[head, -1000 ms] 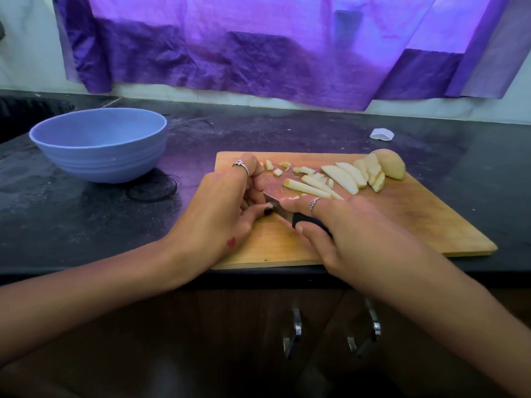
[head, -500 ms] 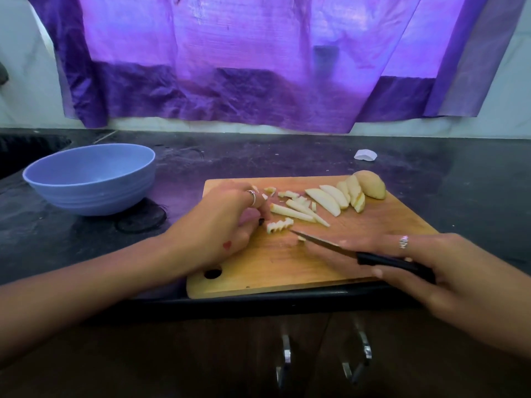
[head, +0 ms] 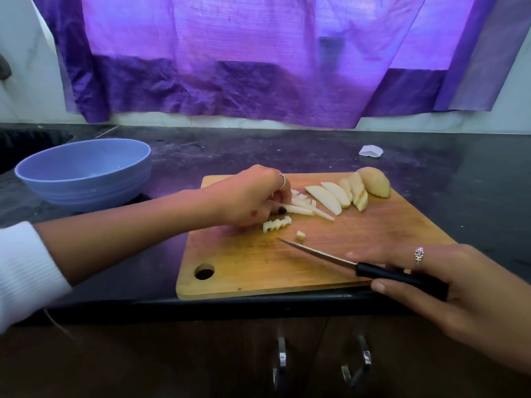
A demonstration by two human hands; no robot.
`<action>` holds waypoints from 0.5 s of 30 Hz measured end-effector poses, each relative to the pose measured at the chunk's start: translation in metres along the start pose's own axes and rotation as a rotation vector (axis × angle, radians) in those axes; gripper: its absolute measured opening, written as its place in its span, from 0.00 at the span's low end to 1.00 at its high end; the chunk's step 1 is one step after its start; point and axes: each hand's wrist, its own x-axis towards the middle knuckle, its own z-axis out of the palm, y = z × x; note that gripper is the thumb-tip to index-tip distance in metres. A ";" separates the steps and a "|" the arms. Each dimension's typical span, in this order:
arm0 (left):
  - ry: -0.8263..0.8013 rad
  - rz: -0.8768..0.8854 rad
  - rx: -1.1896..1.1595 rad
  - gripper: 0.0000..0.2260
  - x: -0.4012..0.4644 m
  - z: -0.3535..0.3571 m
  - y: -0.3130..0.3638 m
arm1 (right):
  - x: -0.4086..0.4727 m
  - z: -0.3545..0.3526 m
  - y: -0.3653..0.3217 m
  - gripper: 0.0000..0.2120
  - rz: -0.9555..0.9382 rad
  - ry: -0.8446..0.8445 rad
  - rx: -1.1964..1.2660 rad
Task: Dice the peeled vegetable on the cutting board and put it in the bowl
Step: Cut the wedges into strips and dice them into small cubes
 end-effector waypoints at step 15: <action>0.266 -0.197 -0.083 0.02 -0.071 -0.050 -0.010 | 0.068 0.006 -0.001 0.23 0.030 0.118 -0.047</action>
